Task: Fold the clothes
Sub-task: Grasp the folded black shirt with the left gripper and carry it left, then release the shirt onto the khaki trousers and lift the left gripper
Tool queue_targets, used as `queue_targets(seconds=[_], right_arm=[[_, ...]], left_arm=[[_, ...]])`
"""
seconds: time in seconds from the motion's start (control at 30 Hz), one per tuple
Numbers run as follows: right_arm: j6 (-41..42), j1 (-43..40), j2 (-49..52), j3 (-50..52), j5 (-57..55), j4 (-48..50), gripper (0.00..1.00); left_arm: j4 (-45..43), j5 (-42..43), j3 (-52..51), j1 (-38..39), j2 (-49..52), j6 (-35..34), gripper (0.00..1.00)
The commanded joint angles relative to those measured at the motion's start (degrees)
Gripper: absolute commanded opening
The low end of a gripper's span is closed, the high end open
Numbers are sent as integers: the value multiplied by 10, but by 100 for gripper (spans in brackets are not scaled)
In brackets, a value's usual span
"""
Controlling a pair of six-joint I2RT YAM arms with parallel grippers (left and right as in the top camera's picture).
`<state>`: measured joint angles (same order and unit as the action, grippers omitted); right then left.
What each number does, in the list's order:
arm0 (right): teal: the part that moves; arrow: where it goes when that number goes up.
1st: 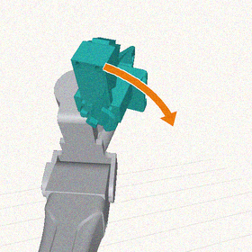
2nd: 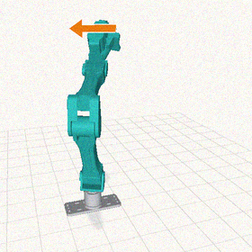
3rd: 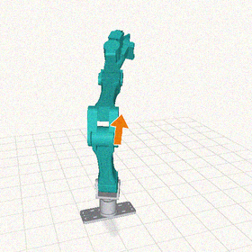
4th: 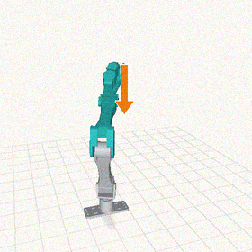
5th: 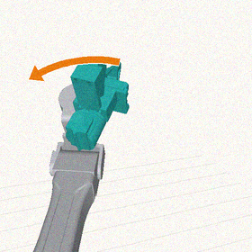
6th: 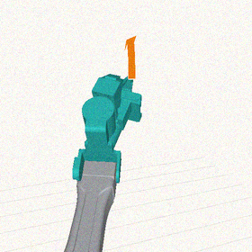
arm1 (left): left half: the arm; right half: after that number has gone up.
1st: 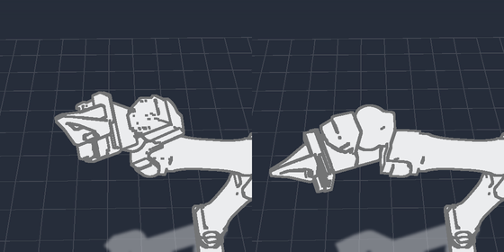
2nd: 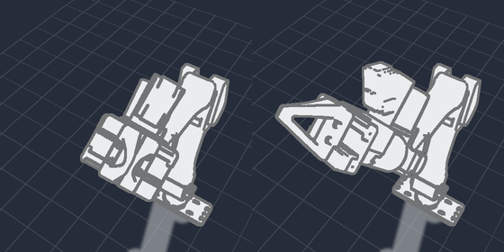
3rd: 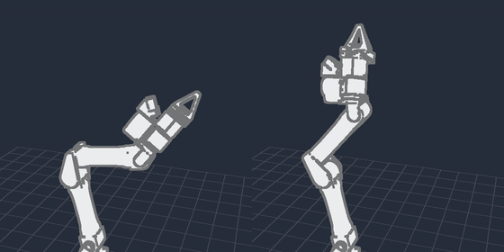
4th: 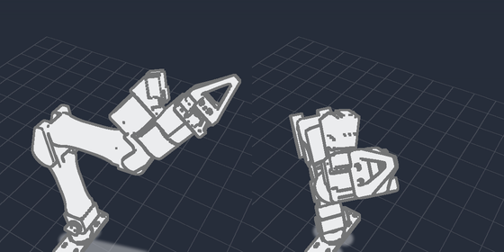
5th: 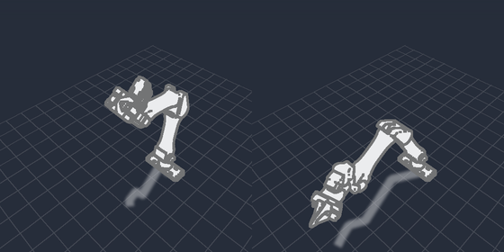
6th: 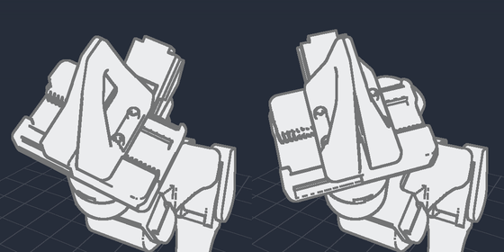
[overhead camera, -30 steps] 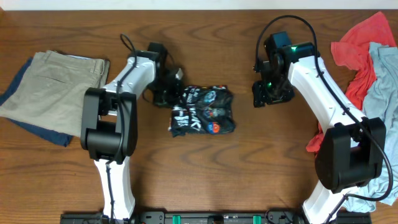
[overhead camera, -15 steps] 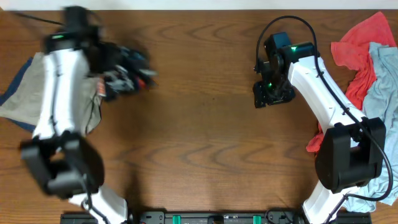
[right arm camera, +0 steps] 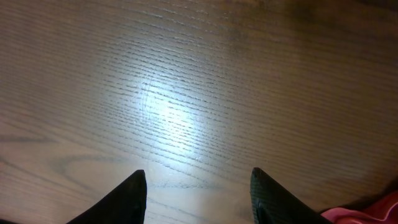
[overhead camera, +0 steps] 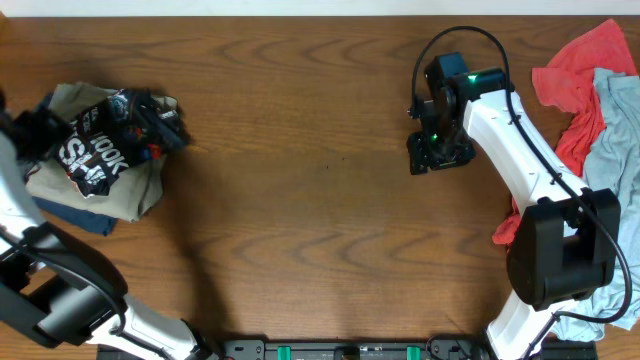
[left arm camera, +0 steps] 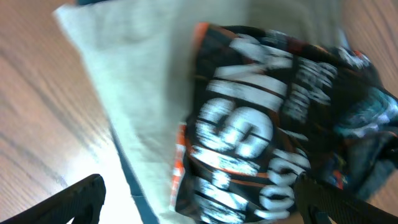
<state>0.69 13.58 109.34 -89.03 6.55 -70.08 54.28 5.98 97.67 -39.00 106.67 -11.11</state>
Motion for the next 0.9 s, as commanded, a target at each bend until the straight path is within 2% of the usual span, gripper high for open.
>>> queue_targets(seconds=[0.0,0.17,0.27,0.33,0.4,0.5,0.63,0.87], right_arm=[[6,-13,1,3,-3,-1,52],[6,-13,1,3,-3,-1,52],[6,-13,1,3,-3,0,55],[6,-13,1,3,-3,0,64],[6,-13,1,3,4,1,81],[6,-13,1,3,36,8,99],[6,-18,1,3,61,16,99],[52,-98,0,3,71,-22,99]], left_arm=[[3,68,-4,-11,-2,-30,98],[-5,148,-4,14,-9,-29,98],[-4,156,-4,63,-11,-5,98],[1,157,-4,104,-11,14,98],[7,157,-4,153,-11,36,98],[19,156,-4,233,-10,63,98],[58,144,-4,346,-3,78,98],[217,17,-4,482,4,85,98]])
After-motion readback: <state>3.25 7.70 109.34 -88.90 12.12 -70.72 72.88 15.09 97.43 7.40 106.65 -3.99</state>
